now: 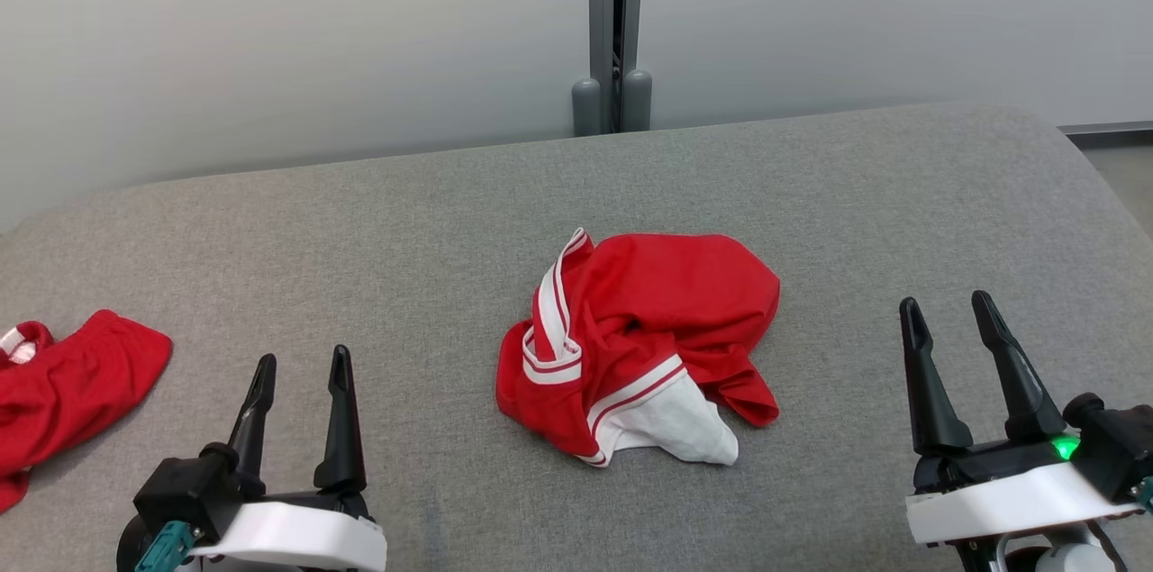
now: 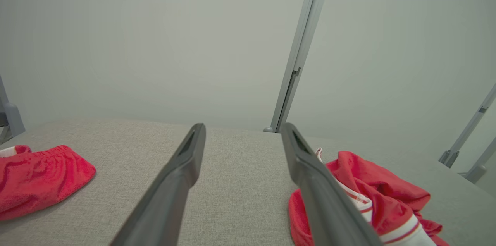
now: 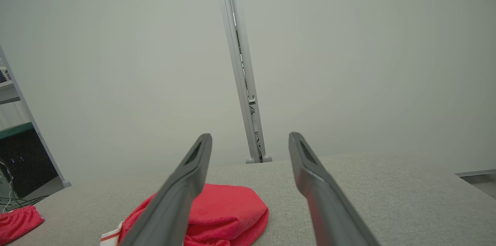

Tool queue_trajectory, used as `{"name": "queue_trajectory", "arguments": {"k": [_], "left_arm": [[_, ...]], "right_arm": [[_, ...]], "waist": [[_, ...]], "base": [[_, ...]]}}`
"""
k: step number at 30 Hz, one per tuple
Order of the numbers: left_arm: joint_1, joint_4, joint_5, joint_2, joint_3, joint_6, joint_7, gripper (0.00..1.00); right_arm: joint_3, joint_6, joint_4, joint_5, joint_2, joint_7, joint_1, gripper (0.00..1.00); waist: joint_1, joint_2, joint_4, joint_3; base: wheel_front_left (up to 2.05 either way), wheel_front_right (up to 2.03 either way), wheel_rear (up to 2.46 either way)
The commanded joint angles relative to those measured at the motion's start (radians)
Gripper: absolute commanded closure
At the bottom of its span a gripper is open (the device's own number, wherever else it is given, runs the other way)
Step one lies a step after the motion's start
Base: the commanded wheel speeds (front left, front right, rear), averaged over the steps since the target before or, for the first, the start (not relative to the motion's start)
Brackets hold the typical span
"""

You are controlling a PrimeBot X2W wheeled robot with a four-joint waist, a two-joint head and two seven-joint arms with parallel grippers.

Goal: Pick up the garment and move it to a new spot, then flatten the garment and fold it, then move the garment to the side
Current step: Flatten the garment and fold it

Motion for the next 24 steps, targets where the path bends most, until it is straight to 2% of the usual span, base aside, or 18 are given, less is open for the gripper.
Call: {"name": "queue_trajectory", "arguments": {"k": [1,10,15,24], "left_arm": [[-0.019,0.003,0.001,0.003,-0.001,-0.003,-0.002,0.00],[-0.024,0.005,0.000,0.003,-0.010,-0.002,0.005,0.00],[-0.026,-0.003,-0.028,-0.005,-0.025,-0.018,0.040,0.00],[-0.071,0.023,-0.083,-0.027,-0.140,-0.063,0.270,0.00]], "right_arm": [[0.001,0.002,-0.001,0.000,-0.002,-0.001,-0.006,0.00],[0.003,0.002,0.004,0.002,-0.004,-0.003,-0.010,0.00],[0.010,0.002,0.004,0.002,-0.004,-0.003,-0.018,0.00],[0.016,0.002,0.007,0.006,-0.007,-0.012,-0.040,0.00]], "waist": [[0.0000,0.0000,-0.001,0.000],[0.0000,0.0000,-0.008,-0.003],[0.0000,0.0000,-0.019,-0.003],[0.0000,0.0000,-0.064,0.033]], "base": [[0.00,0.00,0.00],[0.00,0.00,0.00],[0.00,0.00,0.00],[0.00,0.00,0.00]]}}
